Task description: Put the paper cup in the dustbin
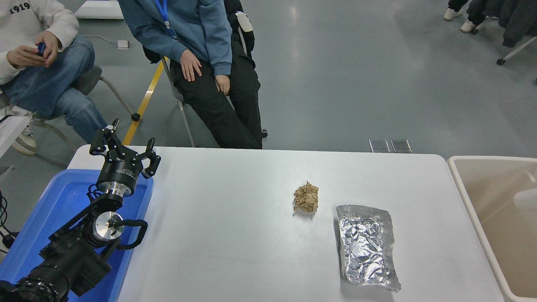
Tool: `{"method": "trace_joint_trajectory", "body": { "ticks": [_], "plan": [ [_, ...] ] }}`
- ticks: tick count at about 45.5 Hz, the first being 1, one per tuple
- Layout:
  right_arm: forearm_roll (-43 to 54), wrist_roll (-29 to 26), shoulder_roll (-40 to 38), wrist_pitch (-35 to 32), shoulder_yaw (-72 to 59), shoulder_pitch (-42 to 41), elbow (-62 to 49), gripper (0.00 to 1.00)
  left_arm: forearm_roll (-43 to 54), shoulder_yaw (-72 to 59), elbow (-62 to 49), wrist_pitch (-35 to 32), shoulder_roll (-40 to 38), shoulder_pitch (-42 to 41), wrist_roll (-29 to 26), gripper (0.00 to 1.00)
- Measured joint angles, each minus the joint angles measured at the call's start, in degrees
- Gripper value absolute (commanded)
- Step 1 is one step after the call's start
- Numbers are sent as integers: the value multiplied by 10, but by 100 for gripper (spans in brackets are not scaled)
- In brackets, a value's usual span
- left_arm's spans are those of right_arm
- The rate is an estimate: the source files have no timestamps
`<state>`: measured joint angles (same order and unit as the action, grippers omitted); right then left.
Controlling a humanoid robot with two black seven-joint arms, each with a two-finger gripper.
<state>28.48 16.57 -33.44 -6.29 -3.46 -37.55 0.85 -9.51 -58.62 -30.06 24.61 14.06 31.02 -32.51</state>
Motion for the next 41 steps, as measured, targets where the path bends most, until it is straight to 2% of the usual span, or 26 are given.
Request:
{"method": "trace_joint_trajectory", "body": {
  "ticks": [15, 29, 31, 32, 36, 39, 41],
  "plan": [
    [-65, -21, 48, 44, 0, 26, -41, 0, 0, 0, 0, 0, 0, 0, 0, 100],
    [-83, -37, 65, 72, 1, 35, -49, 1, 0, 0, 0, 0, 0, 0, 0, 100],
    [-84, -38, 65, 73, 1, 35, -49, 35, 0, 0, 0, 0, 0, 0, 0, 100],
    [-84, -39, 65, 74, 1, 36, -49, 48, 0, 0, 0, 0, 0, 0, 0, 100],
    [-86, -43, 67, 77, 1, 36, -49, 69, 0, 0, 0, 0, 0, 0, 0, 100],
    [-87, -49, 67, 79, 1, 36, -49, 73, 0, 0, 0, 0, 0, 0, 0, 100],
    [-89, -54, 68, 79, 1, 37, -49, 81, 0, 0, 0, 0, 0, 0, 0, 100]
  ]
}}
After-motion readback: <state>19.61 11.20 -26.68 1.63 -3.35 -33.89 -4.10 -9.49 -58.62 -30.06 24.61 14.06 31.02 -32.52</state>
